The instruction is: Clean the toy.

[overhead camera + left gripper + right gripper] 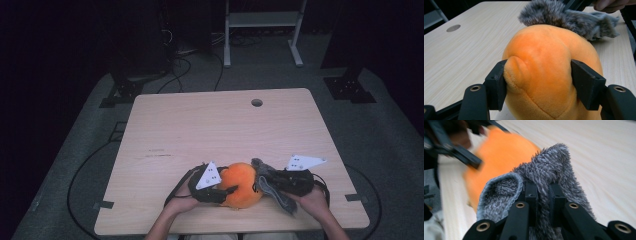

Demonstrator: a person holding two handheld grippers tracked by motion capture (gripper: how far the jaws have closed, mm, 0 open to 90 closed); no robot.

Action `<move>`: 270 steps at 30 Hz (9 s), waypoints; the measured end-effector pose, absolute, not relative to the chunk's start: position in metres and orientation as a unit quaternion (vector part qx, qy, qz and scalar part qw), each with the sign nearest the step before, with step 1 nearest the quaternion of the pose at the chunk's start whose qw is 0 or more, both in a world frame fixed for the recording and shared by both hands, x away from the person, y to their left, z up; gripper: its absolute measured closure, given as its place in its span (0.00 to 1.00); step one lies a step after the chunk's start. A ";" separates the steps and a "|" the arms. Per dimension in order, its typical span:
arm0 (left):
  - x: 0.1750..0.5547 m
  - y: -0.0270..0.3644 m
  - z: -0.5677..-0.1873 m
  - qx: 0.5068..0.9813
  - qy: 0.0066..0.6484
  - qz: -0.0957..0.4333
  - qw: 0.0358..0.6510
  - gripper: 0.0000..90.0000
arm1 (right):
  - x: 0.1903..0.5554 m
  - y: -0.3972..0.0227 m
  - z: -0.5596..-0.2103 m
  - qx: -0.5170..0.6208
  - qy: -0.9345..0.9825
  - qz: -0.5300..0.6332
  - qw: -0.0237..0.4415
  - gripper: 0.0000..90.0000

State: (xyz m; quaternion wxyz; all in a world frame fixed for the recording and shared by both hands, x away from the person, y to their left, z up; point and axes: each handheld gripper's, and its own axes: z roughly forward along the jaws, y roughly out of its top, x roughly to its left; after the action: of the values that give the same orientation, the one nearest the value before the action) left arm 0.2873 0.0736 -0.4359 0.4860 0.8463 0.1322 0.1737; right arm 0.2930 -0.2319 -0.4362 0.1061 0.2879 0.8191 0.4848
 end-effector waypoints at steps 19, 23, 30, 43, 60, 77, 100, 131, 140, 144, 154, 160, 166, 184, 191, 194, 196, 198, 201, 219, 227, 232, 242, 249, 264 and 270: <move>0.281 0.067 -0.435 0.843 0.102 0.194 0.491 0.38 | 0.288 -0.233 -0.421 0.272 0.805 0.516 0.107 0.89; 0.278 0.064 -0.432 0.844 0.094 0.183 0.496 0.35 | 0.282 -0.212 -0.414 0.229 0.813 0.527 0.099 0.89; 0.287 0.068 -0.433 0.837 0.148 0.136 0.509 0.24 | 0.284 -0.222 -0.424 0.241 0.817 0.514 0.105 0.89; 0.266 0.049 -0.428 0.847 0.056 0.216 0.482 0.39 | 0.278 -0.208 -0.401 0.206 0.814 0.532 0.113 0.89; 0.272 0.056 -0.432 0.850 0.066 0.208 0.480 0.39 | 0.291 -0.221 -0.417 0.246 0.810 0.518 0.121 0.89; 0.292 0.082 -0.430 0.816 0.142 0.193 0.526 0.26 | 0.281 -0.206 -0.424 0.230 0.823 0.498 0.145 0.89; 0.302 0.087 -0.437 0.805 0.181 0.164 0.541 0.49 | 0.289 -0.214 -0.432 0.260 0.815 0.491 0.166 0.89; 0.307 0.086 -0.441 0.797 0.213 0.161 0.542 0.48 | 0.287 -0.231 -0.441 0.288 0.824 0.456 0.176 0.89; 0.308 0.080 -0.442 0.794 0.228 0.172 0.536 0.46 | 0.266 -0.193 -0.422 0.218 0.833 0.477 0.176 0.89; 0.309 0.091 -0.436 0.785 0.232 0.157 0.553 0.35 | 0.272 -0.192 -0.431 0.223 0.831 0.478 0.175 0.89; 0.309 0.083 -0.441 0.794 0.226 0.138 0.547 0.48 | 0.279 -0.211 -0.432 0.252 0.825 0.471 0.181 0.89; 0.311 0.081 -0.443 0.794 0.234 0.143 0.542 0.48 | 0.267 -0.208 -0.423 0.235 0.822 0.487 0.178 0.89; 0.313 0.085 -0.442 0.788 0.248 0.144 0.545 0.32 | 0.271 -0.193 -0.431 0.219 0.836 0.473 0.169 0.89; 0.307 0.075 -0.444 0.803 0.230 0.141 0.532 0.39 | 0.270 -0.196 -0.426 0.218 0.833 0.478 0.174 0.89; 0.305 0.073 -0.445 0.806 0.219 0.147 0.531 0.39 | 0.277 -0.215 -0.425 0.252 0.826 0.465 0.193 0.89; 0.304 0.072 -0.443 0.810 0.210 0.150 0.527 0.39 | 0.280 -0.219 -0.423 0.261 0.819 0.474 0.192 0.89; 0.305 0.074 -0.442 0.806 0.218 0.142 0.531 0.35 | 0.283 -0.219 -0.425 0.262 0.821 0.471 0.187 0.89; 0.308 0.074 -0.442 0.805 0.244 0.132 0.525 0.22 | 0.282 -0.219 -0.427 0.260 0.823 0.472 0.179 0.89; 0.309 0.071 -0.445 0.808 0.240 0.112 0.526 0.24 | 0.279 -0.219 -0.428 0.254 0.828 0.467 0.179 0.89; 0.293 0.057 -0.439 0.825 0.178 0.153 0.515 0.34 | 0.275 -0.218 -0.421 0.233 0.823 0.489 0.171 0.89; 0.291 0.058 -0.440 0.828 0.155 0.161 0.515 0.36 | 0.277 -0.232 -0.417 0.253 0.817 0.489 0.172 0.89; 0.282 0.051 -0.438 0.834 0.117 0.180 0.509 0.37 | 0.273 -0.214 -0.407 0.219 0.820 0.502 0.164 0.89; 0.281 0.048 -0.436 0.827 0.137 0.172 0.518 0.37 | 0.272 -0.215 -0.407 0.217 0.824 0.498 0.162 0.89; 0.279 0.051 -0.438 0.836 0.113 0.185 0.504 0.40 | 0.277 -0.210 -0.406 0.213 0.822 0.506 0.151 0.89; 0.291 0.059 -0.435 0.817 0.186 0.134 0.530 0.31 | 0.274 -0.221 -0.418 0.233 0.827 0.483 0.169 0.89; 0.292 0.066 -0.438 0.830 0.184 0.149 0.506 0.40 | 0.282 -0.235 -0.425 0.262 0.823 0.479 0.158 0.89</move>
State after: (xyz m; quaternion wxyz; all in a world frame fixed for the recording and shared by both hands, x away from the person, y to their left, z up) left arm 0.2923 0.0658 -0.4383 0.5058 0.8295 0.1838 0.1494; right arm 0.2823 -0.2348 -0.4254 0.1577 0.2617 0.8229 0.4791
